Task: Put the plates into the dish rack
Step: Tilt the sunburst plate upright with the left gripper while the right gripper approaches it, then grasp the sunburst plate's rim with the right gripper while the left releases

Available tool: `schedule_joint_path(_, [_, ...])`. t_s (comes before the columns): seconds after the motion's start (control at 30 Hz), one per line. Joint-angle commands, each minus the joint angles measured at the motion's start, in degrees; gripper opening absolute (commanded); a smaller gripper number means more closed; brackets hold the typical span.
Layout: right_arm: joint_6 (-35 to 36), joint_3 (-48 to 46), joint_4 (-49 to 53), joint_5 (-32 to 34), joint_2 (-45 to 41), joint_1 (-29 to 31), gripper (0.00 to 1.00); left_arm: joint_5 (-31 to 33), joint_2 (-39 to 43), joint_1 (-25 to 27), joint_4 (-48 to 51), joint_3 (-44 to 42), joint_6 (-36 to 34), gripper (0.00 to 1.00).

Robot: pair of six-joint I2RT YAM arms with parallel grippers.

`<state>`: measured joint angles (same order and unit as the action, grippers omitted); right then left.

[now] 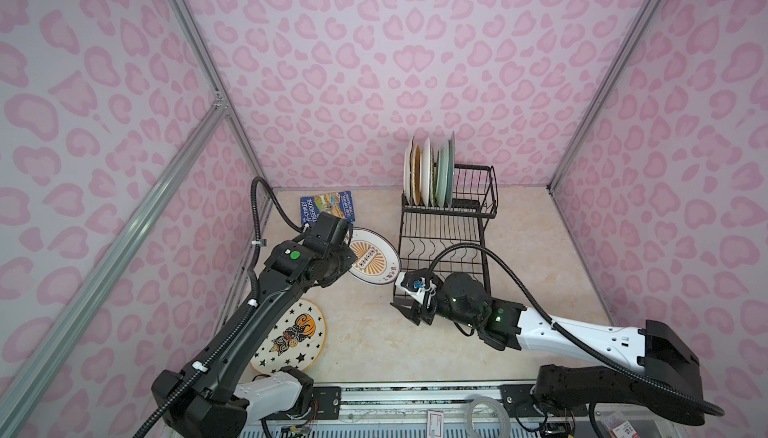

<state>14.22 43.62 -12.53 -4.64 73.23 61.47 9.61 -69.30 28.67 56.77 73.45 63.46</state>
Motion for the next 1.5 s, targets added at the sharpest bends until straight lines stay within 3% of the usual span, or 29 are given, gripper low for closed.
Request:
schedule_joint_path(0.0, [3.41, 1.85, -1.35, -0.91, 2.89, 1.01, 0.76, 2.21, -0.48, 1.52, 0.18, 1.97, 1.86, 0.03])
schedule_joint_path(0.23, [3.75, 5.84, -2.06, 5.12, 8.25, 1.29, 0.64, 2.93, -0.01, 4.01, 0.62, 2.93, 2.70, 0.03])
schedule_joint_path(0.4, [3.61, 8.13, -2.13, 10.44, 10.88, 1.30, 0.48, 2.66, 1.16, 4.49, 0.49, 1.92, 3.47, 0.03])
schedule_joint_path(0.83, [4.60, 9.33, -4.87, 16.95, 13.37, 1.71, 0.41, 0.81, 0.75, 5.08, 0.27, 1.26, 3.79, 0.03])
schedule_joint_path(1.0, [5.03, 9.50, -4.64, 16.71, 13.42, 2.07, 0.25, 0.63, 0.75, 5.04, 0.18, 1.35, 3.96, 0.03])
schedule_joint_path(1.17, [6.26, 9.69, -3.76, 16.59, 12.93, 3.29, 0.02, 0.63, 0.83, 5.08, 0.35, 2.05, 3.13, 0.03])
schedule_joint_path(1.23, [6.13, 9.52, -3.70, 16.62, 12.52, 3.31, 0.00, 0.29, 0.92, 5.08, 0.19, 2.14, 2.64, 0.05])
schedule_joint_path(1.3, [5.85, 8.87, -3.89, 16.73, 11.82, 3.31, 0.00, -0.32, 1.14, 5.08, -0.37, 2.22, 1.90, 0.15])
schedule_joint_path(1.47, [4.90, 7.10, -4.83, 18.59, 10.01, 3.33, 0.00, -0.62, 3.44, 4.83, -1.84, 3.23, -1.03, 0.76])
